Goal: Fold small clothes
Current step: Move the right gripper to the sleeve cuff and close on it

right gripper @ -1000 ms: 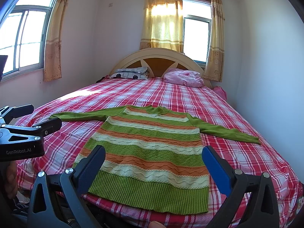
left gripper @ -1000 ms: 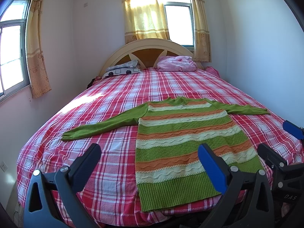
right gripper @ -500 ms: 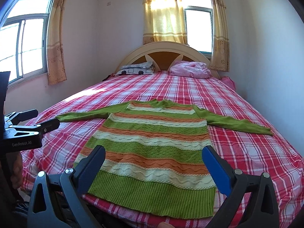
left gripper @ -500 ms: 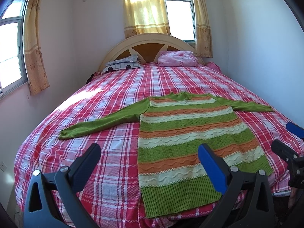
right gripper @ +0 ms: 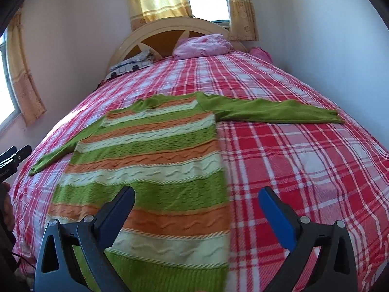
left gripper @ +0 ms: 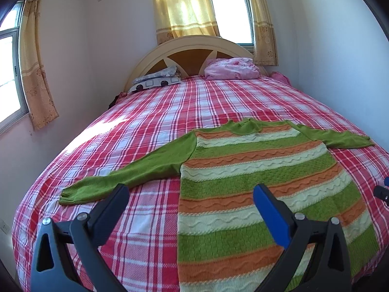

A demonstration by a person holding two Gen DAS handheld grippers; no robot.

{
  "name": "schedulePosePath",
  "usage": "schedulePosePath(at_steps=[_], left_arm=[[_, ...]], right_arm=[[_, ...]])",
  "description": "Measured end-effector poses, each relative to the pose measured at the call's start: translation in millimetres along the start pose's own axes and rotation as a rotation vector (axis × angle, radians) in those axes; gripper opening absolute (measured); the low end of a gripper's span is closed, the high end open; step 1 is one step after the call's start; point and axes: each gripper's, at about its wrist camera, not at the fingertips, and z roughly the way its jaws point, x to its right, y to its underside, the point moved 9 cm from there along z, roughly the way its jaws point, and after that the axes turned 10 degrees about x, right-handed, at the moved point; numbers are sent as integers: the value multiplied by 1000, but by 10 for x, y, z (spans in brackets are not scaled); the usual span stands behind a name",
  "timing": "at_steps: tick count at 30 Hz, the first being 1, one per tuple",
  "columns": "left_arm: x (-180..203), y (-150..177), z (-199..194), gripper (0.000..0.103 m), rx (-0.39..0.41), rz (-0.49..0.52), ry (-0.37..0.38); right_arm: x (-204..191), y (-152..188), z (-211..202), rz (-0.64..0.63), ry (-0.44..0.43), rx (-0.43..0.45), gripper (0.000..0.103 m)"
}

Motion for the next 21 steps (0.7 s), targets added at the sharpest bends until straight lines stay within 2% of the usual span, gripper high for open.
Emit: schedulePosePath(at_steps=[9,14,16,18,21], left_arm=[[101,32,761,103,-72,-30,-11],[173,27,1069,103,-74,-17,-25],[187,31,1182,103,-76,-17,-29],[189,33,1295,103,-79,-17,-36],[169,45,1407,103,-76,-15,-48]], right_arm=[[786,-314,461,49,132,-19,102],[1206,-447,711,91,185,-32,101],[1393,-497,794,107,212,-35,98],[1615,-544,872,123,238,-46,88],[2003,-600,967,207,268,-60,82]])
